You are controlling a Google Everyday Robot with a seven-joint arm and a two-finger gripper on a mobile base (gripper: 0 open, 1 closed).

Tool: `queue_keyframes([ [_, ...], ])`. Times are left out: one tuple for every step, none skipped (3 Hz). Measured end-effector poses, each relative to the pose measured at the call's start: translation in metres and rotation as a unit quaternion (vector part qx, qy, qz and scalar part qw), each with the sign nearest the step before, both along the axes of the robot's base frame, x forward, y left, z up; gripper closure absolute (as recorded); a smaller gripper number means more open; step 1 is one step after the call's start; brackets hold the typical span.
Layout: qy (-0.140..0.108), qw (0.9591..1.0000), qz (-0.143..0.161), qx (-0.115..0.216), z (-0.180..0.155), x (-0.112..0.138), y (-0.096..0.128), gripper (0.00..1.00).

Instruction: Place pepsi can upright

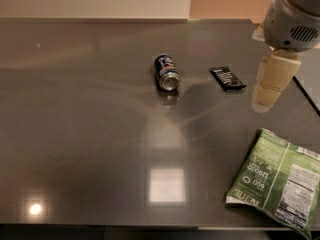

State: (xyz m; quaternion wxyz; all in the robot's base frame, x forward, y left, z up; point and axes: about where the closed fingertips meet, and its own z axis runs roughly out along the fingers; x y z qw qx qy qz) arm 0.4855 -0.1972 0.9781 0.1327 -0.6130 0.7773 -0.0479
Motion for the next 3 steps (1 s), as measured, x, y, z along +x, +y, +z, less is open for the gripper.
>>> queue_keyframes([
  [0.011,0.9997,-0.018,-0.014,-0.002,0.045,0.017,0.00],
  [0.014,0.9980,-0.060,-0.018,-0.005,0.097,0.037,0.00],
  [0.008,0.9930,-0.118,-0.005,-0.011,0.136,0.060,0.00],
])
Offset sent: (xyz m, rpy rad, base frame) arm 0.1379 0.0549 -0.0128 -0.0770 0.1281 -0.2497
